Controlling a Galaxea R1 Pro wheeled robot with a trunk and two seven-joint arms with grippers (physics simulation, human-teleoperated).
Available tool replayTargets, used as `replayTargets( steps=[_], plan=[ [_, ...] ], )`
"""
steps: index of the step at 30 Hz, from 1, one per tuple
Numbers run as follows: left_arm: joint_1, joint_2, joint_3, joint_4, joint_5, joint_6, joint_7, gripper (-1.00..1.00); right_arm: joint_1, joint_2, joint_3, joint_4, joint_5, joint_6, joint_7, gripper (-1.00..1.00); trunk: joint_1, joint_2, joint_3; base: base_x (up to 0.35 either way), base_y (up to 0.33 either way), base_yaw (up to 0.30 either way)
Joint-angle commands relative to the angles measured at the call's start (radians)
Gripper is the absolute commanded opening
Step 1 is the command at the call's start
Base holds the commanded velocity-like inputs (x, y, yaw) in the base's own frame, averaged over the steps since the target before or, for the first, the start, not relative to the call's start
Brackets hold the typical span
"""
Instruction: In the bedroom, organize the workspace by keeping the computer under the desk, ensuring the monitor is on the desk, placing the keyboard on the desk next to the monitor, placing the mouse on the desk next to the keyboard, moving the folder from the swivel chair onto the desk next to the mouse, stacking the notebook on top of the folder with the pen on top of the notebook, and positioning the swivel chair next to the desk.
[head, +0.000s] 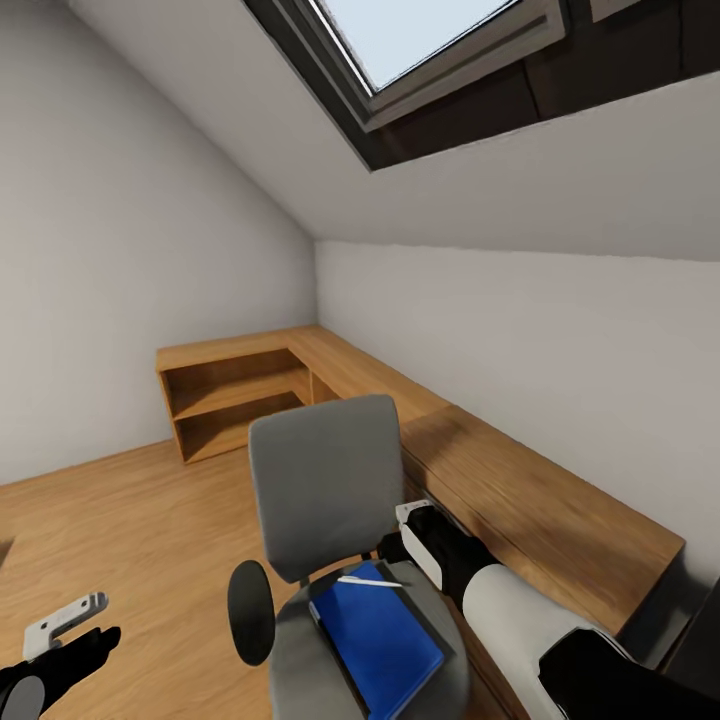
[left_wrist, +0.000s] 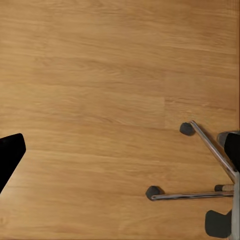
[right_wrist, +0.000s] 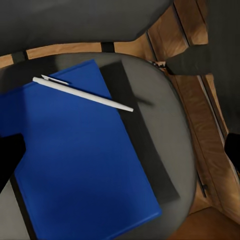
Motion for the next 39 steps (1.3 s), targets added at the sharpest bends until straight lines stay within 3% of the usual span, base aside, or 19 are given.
replayTargets(
  steps=[1, 39],
  plan=[
    [-0.001, 0.0, 0.0, -0.001, 0.02, 0.003, 0.008, 1.0, -0.001, 0.0, 0.005, 0.001, -0.011, 0.003, -0.008, 1.0, 0.004, -0.008, -0.004, 0.0, 0.0, 0.0],
    [-0.001, -0.001, 0.0, -0.001, 0.026, 0.004, 0.008, 1.0, 0.0, 0.0, 0.011, 0.001, -0.012, 0.004, -0.008, 1.0, 0.15, -0.274, -0.123, 0.0, 0.0, 0.038]
  ],
)
